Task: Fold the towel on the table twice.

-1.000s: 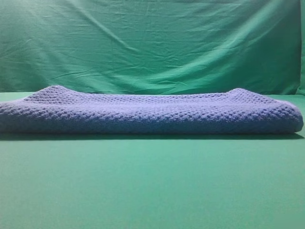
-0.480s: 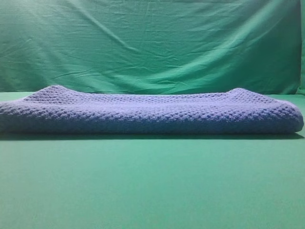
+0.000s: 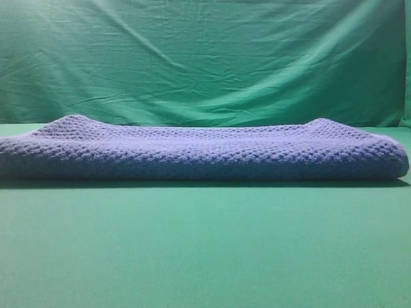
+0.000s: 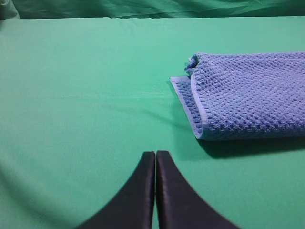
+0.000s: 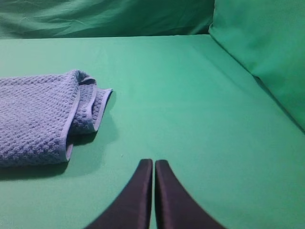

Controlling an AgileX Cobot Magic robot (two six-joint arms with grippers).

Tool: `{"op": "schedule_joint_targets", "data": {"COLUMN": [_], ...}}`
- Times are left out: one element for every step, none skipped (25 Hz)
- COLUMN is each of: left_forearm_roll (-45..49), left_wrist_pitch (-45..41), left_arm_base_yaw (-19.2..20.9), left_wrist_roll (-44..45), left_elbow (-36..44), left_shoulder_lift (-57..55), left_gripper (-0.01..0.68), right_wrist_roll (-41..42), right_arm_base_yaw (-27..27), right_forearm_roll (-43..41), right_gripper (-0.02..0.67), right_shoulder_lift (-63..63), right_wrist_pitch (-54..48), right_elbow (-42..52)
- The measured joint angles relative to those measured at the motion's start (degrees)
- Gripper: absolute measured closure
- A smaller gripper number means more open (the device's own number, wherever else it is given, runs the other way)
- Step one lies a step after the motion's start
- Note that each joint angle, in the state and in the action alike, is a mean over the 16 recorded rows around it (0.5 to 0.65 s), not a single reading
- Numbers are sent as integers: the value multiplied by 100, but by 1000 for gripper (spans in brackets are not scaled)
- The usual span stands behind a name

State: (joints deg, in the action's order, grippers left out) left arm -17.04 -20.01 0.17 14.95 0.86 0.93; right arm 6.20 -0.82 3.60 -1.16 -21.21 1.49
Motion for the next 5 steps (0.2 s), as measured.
{"op": "schedule_joint_targets", "data": {"left_forearm_roll": [0, 0, 0, 0, 0], "left_wrist_pitch": [0, 0, 0, 0, 0], "left_arm_base_yaw": [0, 0, 0, 0, 0], "left_wrist_roll": [0, 0, 0, 0, 0], "left_elbow": [0, 0, 0, 0, 0], "left_shoulder_lift": [0, 0, 0, 0, 0], "left_gripper": [673, 673, 673, 673, 673], "right_wrist_roll": [0, 0, 0, 0, 0], "right_arm_base_yaw": [0, 0, 0, 0, 0], "right_forearm_roll": [0, 0, 0, 0, 0], "right_gripper": [649, 649, 649, 649, 649], "right_shoulder_lift": [0, 0, 0, 0, 0], "right_wrist_pitch": [0, 0, 0, 0, 0], "right_elbow": [0, 0, 0, 0, 0]}}
